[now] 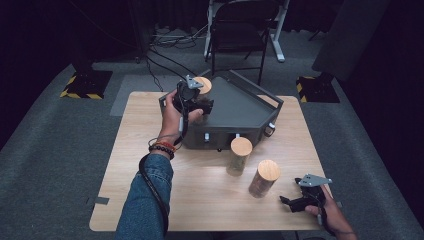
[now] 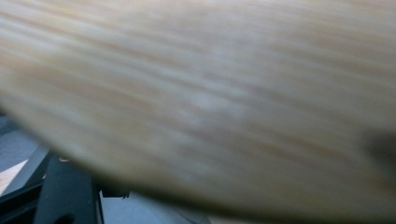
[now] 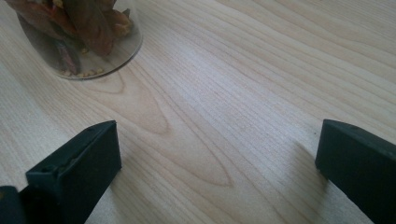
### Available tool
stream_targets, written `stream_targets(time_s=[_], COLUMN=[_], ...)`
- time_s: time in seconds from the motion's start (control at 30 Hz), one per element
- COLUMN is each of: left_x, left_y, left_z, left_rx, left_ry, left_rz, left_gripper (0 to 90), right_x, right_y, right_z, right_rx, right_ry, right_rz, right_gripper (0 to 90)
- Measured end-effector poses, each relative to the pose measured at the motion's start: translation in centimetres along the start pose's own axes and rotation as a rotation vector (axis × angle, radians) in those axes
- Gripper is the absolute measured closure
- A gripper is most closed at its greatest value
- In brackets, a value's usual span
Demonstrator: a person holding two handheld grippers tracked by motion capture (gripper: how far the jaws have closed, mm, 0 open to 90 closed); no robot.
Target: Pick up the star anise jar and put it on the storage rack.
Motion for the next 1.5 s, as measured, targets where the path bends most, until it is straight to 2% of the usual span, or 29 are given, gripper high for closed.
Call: stream_targets(time_s=[0.2,0.4,0.53,0.7,1.4,1.5], left_x=[1.0,1.9,2.0,2.2,2.4,2.3], left_y=[0.0,0.0,-0.1,-0.3,-0.2,-0.1], left_z=[0.1,0.9,1.0,1.1,1.2,1.2], left_rx=[-0.007,-0.027,-0.046,-0.069,-0.052,-0.035], left_ry=[-0.018,-0.043,-0.035,-0.03,-0.021,-0.029], left_rz=[-0.013,0.001,0.021,0.026,0.005,-0.002], left_gripper=[25.1,25.1,25.1,24.9,24.1,23.3], right_x=[0.0,0.0,0.0,0.0,0.0,0.0], right_y=[0.0,0.0,0.0,0.0,0.0,0.0], right_z=[0.0,0.0,0.0,0.0,0.0,0.0], right_rx=[0.0,-0.001,0.0,0.0,-0.001,-0.001], right_ry=[0.0,0.0,0.0,0.0,0.0,0.0], right_rz=[0.0,0.0,0.0,0.0,-0.002,-0.002], right_gripper=[0.0,0.0,0.0,0.0,0.0,0.0])
Point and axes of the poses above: each handheld gripper's, and its own axes: x roughly forward along the jaws, z roughly out of its underside, y roughly to its right, the point moved 5 cm from there along x, roughly forward along the jaws, and after that the axes turned 1 degree about x, right-handed, at the moved point
